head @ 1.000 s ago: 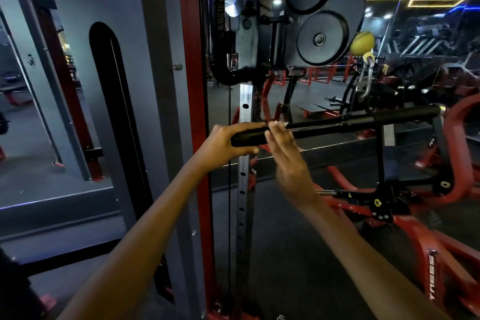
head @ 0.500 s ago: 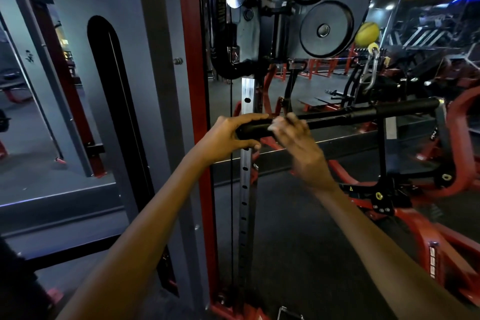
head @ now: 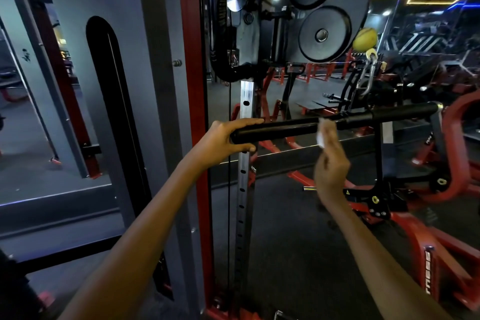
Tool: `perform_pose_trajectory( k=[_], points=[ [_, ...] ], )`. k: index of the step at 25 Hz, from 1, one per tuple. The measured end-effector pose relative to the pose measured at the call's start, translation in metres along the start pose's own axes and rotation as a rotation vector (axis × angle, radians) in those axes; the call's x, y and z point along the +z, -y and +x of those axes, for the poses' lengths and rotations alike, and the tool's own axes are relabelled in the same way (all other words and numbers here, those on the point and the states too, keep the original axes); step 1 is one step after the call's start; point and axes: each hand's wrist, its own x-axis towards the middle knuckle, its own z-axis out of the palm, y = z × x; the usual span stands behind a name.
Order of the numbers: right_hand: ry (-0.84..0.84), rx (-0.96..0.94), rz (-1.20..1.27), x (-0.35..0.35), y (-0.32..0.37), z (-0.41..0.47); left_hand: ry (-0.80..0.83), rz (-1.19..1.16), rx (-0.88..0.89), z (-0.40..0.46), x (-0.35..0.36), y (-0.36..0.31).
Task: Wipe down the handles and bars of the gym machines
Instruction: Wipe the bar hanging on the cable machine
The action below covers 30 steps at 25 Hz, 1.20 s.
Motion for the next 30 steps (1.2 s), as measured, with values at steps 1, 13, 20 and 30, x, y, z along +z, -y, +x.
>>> perform_pose_trajectory(
  k=[1,13,20,30],
  points=[
    [-0.151,0.279,0.131,-0.003,0.006,0.004,-0.002,-0.002,0.002,-0.001,0.0,0.001],
    [-0.071,1.519,1.094,-0.021,0.076,0.066,-0.042,0.071,0.062,-0.001,-0.004,0.004],
    [-0.171,1.555,1.315,-0.034,0.053,0.066,-0.059,0.066,0.076,-0.005,-0.002,0.0],
    [-0.027,1.467,1.091,-0.026,0.07,0.076,-0.028,0.021,0.042,-0.004,-0.001,-0.012]
  ],
)
